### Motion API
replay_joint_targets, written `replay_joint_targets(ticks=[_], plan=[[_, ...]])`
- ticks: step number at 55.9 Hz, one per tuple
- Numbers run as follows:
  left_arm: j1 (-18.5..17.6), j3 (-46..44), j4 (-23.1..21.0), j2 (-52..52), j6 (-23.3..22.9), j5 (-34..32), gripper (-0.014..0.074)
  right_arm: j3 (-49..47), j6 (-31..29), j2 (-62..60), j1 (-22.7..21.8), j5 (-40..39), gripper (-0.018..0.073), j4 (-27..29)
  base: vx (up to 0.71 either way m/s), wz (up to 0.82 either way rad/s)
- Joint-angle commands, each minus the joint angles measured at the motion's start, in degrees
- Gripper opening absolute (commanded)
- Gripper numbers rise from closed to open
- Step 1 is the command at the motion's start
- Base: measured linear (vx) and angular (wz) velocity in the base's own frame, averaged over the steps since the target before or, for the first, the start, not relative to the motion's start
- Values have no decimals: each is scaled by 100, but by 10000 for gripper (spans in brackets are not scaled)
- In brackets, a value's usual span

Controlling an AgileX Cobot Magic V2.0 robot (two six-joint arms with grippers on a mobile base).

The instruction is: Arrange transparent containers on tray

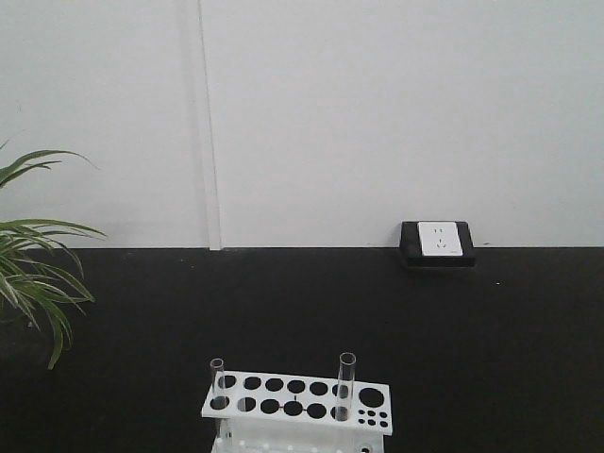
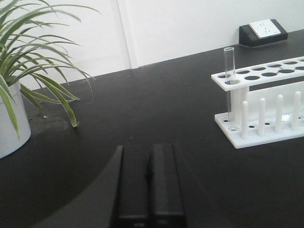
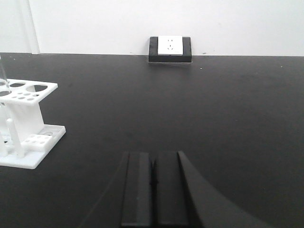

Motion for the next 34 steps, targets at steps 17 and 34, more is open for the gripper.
replay_joint_targets(ticks=[17, 34], plan=[[21, 199, -14, -128, -57, -499, -6, 58, -55, -44, 3, -470, -11, 0, 0, 0], [21, 199, -14, -128, -57, -499, -6, 58, -55, -44, 3, -470, -11, 0, 0, 0]])
